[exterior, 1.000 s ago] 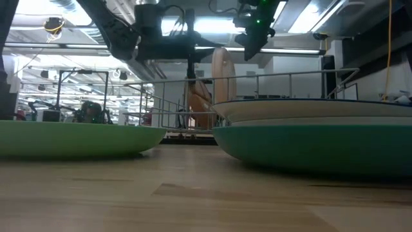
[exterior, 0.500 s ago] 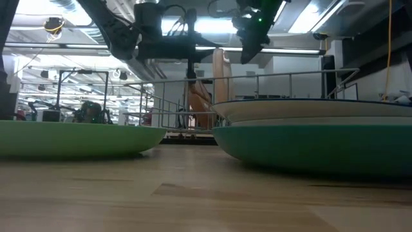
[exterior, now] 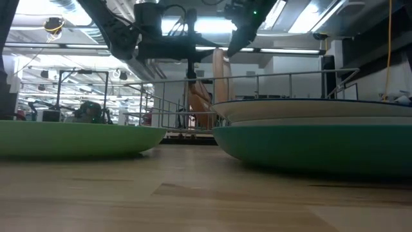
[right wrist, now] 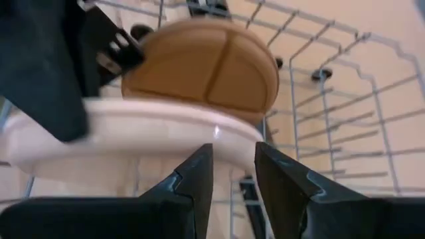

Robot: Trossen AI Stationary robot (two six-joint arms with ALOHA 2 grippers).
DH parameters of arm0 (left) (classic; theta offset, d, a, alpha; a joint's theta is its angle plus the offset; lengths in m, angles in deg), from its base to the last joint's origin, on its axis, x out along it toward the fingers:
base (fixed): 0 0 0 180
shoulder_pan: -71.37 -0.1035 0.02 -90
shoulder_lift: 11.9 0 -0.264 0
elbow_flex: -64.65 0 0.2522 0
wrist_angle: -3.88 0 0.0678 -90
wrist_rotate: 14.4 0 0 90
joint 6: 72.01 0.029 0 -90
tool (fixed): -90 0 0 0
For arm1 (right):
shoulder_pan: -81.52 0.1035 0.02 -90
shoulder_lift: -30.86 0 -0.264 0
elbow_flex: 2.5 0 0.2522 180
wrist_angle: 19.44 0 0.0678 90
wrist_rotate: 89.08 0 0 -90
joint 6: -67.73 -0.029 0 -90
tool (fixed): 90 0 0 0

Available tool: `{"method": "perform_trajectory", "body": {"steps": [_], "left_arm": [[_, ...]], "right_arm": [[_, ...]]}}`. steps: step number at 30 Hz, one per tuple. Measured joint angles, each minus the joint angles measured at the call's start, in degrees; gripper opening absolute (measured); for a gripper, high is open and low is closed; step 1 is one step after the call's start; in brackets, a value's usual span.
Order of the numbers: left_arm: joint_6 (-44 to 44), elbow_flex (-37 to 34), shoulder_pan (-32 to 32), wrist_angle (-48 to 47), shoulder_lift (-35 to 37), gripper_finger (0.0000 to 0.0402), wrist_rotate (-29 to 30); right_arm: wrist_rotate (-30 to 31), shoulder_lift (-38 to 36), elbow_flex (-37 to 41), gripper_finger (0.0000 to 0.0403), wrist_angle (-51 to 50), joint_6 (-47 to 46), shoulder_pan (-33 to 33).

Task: Sort dishes
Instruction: Put the light orange plate in the dish rack

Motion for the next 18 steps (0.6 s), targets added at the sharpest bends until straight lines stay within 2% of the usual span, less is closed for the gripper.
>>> {"method": "perform_trajectory", "body": {"steps": [5,12,18], "left_arm": [[0.0,0.0,0.0,0.0,0.0,0.0011,0.0],[0.0,0.0,0.0,-0.1,0.0,0.0014,0.0],[0.0,0.0,0.0,-0.1,0.0,0.0014,0.0]], "right_arm": [[0.9,-0.6,0.0,0.0117,0.1,3.8,1.5],[7.5,-1.1,0.0,0.0117,-1.0,10.0,3.8],[6.9,-1.7,0.0,0.0117,2.1,11.1,5.6]]}}
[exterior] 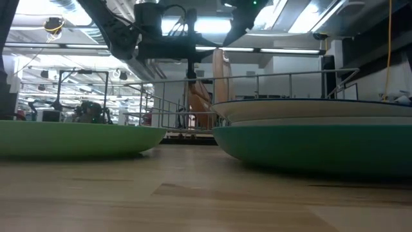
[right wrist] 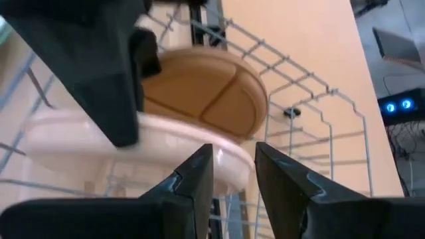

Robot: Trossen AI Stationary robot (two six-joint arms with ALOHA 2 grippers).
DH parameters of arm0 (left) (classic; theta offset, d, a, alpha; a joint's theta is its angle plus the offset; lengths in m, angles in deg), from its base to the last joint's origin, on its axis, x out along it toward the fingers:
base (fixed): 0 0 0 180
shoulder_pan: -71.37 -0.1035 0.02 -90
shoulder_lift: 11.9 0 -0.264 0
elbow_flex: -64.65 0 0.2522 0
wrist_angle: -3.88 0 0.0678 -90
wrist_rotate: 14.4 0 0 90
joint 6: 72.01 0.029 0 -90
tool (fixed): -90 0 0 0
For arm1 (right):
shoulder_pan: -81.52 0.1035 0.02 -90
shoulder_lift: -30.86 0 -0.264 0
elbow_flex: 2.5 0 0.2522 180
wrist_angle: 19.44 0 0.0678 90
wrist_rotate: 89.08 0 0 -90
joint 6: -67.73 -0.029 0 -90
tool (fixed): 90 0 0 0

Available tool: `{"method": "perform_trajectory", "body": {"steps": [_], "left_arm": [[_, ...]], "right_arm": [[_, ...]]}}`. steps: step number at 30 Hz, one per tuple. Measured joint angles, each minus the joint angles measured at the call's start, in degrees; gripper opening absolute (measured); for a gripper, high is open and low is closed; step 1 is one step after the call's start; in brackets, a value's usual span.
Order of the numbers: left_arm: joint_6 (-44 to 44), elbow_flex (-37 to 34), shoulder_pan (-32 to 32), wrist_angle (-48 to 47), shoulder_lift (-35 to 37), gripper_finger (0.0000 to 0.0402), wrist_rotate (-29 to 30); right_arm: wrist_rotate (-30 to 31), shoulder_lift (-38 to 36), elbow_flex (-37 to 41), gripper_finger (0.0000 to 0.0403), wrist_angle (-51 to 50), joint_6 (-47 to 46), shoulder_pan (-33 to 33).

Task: Sort dishes
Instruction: Put the light orange plate in the dish rack

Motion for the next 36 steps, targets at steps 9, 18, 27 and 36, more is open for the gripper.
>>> {"method": "perform_trajectory", "body": {"steps": [9,18,27,36], "left_arm": [[-0.1,-0.1,0.0,-0.3,0.0,0.0015,0.2],[-0.1,-0.1,0.1,-0.3,0.0,0.0015,0.3],[3.2,-0.1,0.5,-0.2,-0.1,0.0016,0.0],[8.7,-0.1,1.1,-0.4,-0.1,0.0071,-0.2]], "right_arm": [[-2.1,2.6,-0.1,0.0117,-0.2,-1.0,1.0],[0.4,3.4,-0.2,0.0117,-0.1,-1.8,0.9],[0.4,3.5,-0.1,0.0117,-0.8,-2.7,0.9],[0.8,3.4,0.0,0.0117,-2.2,-2.7,0.9]]}}
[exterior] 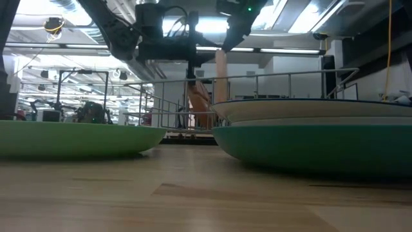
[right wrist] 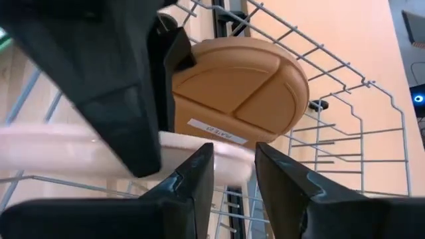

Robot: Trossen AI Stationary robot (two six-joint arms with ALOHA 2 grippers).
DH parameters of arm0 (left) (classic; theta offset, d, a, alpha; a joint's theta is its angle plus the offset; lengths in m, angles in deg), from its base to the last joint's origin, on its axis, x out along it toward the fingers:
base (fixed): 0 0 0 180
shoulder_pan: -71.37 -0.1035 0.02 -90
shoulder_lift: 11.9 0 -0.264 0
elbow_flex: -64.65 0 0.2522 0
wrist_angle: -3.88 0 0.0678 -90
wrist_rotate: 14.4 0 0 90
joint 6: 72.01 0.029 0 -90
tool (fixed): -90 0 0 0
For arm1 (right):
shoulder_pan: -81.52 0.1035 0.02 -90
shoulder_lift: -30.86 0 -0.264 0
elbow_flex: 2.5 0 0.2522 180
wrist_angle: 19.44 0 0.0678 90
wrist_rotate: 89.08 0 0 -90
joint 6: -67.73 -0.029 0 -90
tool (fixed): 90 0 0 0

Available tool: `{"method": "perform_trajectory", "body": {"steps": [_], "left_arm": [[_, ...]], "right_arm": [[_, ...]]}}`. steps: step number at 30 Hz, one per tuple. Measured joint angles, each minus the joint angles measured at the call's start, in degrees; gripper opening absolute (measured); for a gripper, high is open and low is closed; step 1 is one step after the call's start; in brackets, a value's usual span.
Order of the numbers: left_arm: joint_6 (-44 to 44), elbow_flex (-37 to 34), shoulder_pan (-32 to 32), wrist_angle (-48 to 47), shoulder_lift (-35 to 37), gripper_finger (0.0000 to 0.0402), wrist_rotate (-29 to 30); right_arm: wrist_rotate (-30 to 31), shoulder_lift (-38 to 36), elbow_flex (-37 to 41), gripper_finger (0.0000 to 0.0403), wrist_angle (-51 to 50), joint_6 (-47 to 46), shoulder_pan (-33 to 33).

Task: Sort dishes
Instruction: Put the light orange plate in the dish rack

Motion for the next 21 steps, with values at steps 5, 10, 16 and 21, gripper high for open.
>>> {"method": "perform_trajectory", "body": {"steps": [5,10,16,21], "left_arm": [[-0.2,0.1,0.0,-0.2,0.1,0.0111,0.0],[-0.4,0.1,0.0,0.5,0.1,0.0119,0.2],[-1.1,0.1,-0.2,0.6,0.1,0.0116,0.2],[-1.0,0.1,-0.2,0.7,0.1,0.0116,0.2]], "right_arm": [[1.7,-0.4,-1.5,0.0117,-1.4,0.0,-0.1],[2.1,-0.5,-2.1,0.0117,-1.7,0.0,-0.1],[-3.0,-0.5,-2.1,0.0117,-1.6,-0.3,0.0],[-3.8,-0.5,-2.1,0.0117,-1.6,-0.3,0.0]]}}
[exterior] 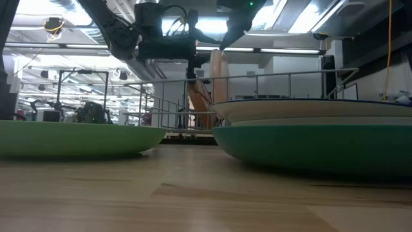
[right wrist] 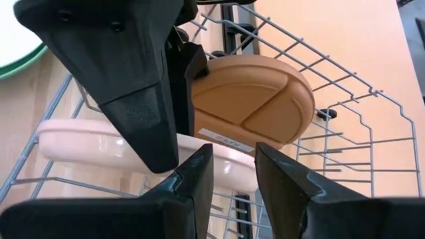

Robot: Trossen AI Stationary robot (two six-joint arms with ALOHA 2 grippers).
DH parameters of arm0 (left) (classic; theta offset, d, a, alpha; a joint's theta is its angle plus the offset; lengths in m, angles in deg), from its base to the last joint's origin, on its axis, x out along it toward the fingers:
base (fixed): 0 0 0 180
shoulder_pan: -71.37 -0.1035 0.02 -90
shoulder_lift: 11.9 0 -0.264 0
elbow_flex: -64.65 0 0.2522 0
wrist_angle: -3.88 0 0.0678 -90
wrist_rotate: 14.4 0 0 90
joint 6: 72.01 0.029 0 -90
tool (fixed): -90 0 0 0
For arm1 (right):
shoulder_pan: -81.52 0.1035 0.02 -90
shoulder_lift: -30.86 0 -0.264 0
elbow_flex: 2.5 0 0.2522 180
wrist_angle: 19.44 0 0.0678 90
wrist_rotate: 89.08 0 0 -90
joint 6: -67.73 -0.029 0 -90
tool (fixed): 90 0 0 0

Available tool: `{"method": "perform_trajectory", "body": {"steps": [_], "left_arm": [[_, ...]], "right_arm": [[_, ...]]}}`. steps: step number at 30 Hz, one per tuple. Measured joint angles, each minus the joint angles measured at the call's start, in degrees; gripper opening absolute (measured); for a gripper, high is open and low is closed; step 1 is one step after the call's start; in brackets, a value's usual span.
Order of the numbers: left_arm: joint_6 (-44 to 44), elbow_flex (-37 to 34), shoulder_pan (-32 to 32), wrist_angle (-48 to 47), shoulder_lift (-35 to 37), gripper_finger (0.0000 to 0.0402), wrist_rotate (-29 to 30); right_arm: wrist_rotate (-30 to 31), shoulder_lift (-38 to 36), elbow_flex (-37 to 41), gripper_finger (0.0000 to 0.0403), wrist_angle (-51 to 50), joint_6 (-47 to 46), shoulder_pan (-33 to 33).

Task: Sort dishes
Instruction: Put the light orange plate in the dish rack

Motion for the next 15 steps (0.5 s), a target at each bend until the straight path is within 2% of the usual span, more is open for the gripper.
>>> {"method": "perform_trajectory", "body": {"steps": [4,8,15], "left_arm": [[0.2,0.0,0.0,0.0,0.0,0.0116,0.0],[0.5,0.0,0.0,0.2,0.0,0.0116,0.0],[0.7,-0.1,0.0,0.8,0.0,0.0116,0.4]], "right_arm": [[-0.2,0.1,0.0,0.0117,0.1,0.1,0.0],[-3.8,0.7,0.0,0.0117,0.6,0.3,0.0],[-2.8,2.4,-0.3,0.0117,0.9,0.3,-0.5]]}}
